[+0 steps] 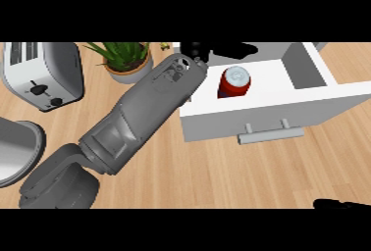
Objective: Pick up the can, place it into the drawer and close the drawer
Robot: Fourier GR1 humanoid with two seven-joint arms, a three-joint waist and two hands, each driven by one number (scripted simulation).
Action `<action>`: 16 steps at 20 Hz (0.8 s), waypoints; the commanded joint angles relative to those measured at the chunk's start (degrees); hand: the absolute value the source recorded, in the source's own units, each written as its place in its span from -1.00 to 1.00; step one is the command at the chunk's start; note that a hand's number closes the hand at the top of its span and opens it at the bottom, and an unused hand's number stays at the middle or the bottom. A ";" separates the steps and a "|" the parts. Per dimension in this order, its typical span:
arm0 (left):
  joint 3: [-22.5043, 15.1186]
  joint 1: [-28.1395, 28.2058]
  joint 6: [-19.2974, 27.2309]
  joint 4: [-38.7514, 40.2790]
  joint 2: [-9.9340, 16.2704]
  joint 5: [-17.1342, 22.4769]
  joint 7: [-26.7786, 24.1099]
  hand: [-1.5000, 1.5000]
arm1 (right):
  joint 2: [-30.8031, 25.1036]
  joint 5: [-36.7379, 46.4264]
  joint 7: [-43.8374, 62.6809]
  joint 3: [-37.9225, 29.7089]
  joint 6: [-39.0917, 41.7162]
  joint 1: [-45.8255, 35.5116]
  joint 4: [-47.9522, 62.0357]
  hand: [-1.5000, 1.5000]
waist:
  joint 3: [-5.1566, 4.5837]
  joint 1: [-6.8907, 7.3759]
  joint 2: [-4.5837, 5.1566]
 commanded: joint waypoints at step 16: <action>1.95 -1.12 2.30 -3.33 0.00 5.59 -3.76 -1.00 | -7.35 37.56 -4.55 13.14 -3.92 -4.87 4.32 -1.00 | -0.11 5.90 -1.22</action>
